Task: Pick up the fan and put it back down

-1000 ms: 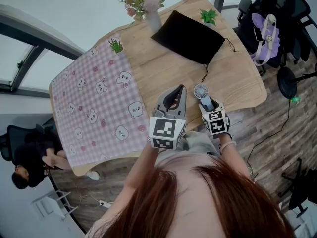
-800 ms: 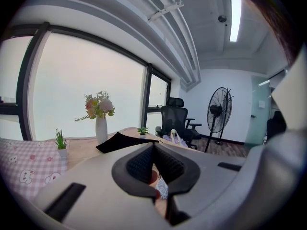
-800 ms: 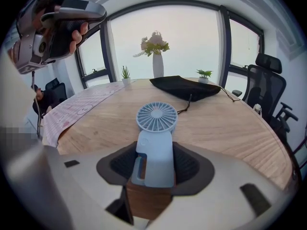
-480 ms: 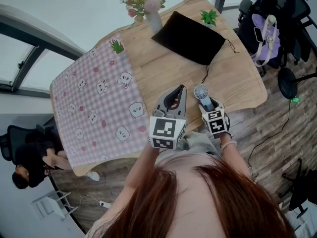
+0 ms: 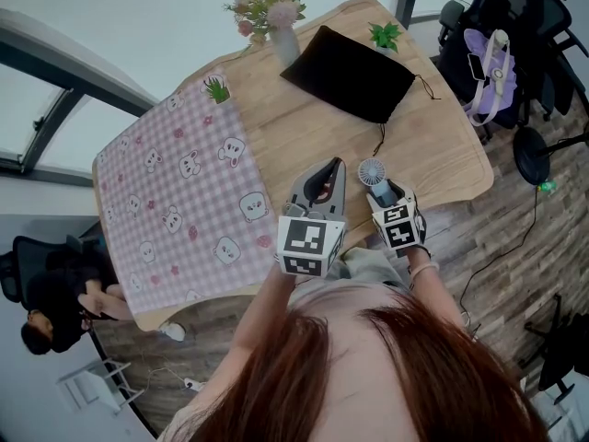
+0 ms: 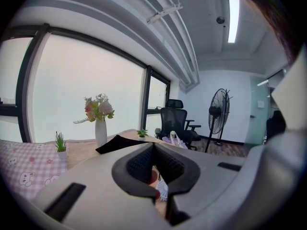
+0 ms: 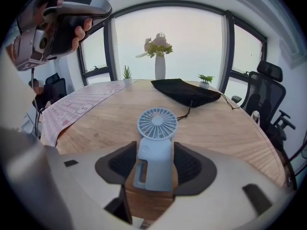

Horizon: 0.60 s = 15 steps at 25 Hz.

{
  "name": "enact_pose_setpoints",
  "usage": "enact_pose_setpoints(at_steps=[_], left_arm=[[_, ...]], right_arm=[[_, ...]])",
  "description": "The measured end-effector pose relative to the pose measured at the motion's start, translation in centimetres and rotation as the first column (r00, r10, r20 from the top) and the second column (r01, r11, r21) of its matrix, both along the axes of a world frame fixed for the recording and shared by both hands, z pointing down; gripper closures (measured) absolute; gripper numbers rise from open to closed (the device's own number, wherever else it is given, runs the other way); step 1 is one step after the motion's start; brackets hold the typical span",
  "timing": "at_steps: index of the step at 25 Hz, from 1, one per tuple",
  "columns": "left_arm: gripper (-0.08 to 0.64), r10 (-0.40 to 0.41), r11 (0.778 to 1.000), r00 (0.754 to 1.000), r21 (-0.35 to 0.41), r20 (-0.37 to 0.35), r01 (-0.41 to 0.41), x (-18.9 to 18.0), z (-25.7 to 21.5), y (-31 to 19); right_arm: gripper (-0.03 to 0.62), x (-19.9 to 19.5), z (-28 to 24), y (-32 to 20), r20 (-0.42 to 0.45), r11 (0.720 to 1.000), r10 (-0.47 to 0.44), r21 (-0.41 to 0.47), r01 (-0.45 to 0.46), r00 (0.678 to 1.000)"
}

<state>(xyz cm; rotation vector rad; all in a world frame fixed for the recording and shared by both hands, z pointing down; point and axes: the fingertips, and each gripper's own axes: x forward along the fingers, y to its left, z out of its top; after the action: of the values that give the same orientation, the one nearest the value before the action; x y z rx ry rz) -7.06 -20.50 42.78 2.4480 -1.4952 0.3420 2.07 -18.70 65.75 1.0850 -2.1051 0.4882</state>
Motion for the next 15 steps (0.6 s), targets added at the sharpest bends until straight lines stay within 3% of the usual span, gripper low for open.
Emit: enact_pose_setpoints(at_steps=[15], left_arm=[[0.548, 0.002, 0.999, 1.0, 0.046, -0.008, -0.001, -0.1, -1.4, 0.5]], right_arm=[[0.417, 0.5, -4.1, -0.8, 0.021, 0.993, 0.053, 0.107, -0.055, 0.998]])
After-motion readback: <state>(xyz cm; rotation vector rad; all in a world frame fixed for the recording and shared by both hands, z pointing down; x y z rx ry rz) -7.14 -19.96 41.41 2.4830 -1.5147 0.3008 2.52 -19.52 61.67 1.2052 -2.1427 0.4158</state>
